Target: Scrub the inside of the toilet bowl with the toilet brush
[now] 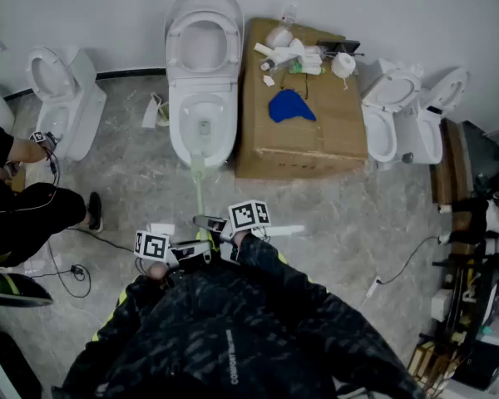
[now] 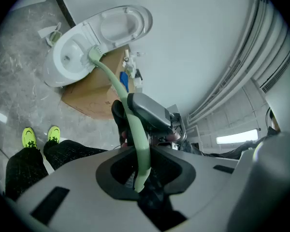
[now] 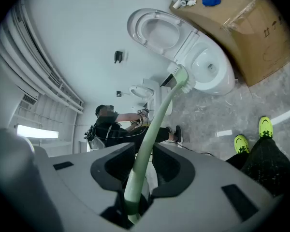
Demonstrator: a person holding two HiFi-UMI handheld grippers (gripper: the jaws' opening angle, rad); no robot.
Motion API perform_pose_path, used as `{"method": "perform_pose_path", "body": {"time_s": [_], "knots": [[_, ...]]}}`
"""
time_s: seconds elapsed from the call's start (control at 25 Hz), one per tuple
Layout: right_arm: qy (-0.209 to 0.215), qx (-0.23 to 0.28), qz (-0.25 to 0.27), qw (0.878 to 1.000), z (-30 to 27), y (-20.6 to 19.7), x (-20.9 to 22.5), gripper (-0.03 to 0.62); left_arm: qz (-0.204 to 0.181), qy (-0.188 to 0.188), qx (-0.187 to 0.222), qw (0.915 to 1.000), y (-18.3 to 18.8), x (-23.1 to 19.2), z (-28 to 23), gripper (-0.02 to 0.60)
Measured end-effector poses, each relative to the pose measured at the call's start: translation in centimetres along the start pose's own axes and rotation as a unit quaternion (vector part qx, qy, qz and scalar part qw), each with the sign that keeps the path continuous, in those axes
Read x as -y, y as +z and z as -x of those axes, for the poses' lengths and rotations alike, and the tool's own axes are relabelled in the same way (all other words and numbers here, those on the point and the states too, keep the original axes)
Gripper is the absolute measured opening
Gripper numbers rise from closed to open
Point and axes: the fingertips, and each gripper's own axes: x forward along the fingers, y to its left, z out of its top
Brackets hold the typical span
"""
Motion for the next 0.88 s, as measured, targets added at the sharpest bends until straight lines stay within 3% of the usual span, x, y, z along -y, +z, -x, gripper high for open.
{"method": "perform_pose_path", "body": {"time_s": [0.16,0.32,0.44,0.52,0.64,0.72,0.8,0.88], "knots": [[0.000,0.000,0.001,1.000,-0.1,0.6,-0.3,0.112,0.000,0.002,-0.002,1.0000,0.6,0.1,0.1,0.081],[-0.002,0.001,0.005,1.000,-0.2,0.4,-0.3,0.112,0.038,-0.040,0.005,0.9985,0.2,1.2,-0.3,0.081],[-0.002,0.004,0.006,1.000,-0.2,0.0,-0.5,0.112,0.011,-0.022,0.000,0.9997,0.0,0.6,0.2,0.081],[0.000,0.011,0.001,1.000,-0.1,0.3,-0.6,0.112,0.036,-0.049,0.006,0.9982,0.1,1.6,-0.1,0.081],[-0.001,0.028,-0.020,0.999,0.2,0.9,-0.2,0.112,0.028,-0.048,0.006,0.9985,0.7,1.6,-0.2,0.081],[-0.002,0.033,-0.025,0.999,0.4,0.8,-0.1,0.112,0.056,-0.073,0.011,0.9957,0.3,2.4,-0.6,0.081],[0.000,0.032,-0.024,0.999,0.4,0.7,-0.1,0.110,0.032,-0.051,0.006,0.9982,0.3,1.7,-0.4,0.081],[0.000,0.029,-0.023,0.999,0.3,0.8,-0.1,0.109,0.039,-0.056,0.010,0.9976,0.4,1.8,-0.5,0.081]]}}
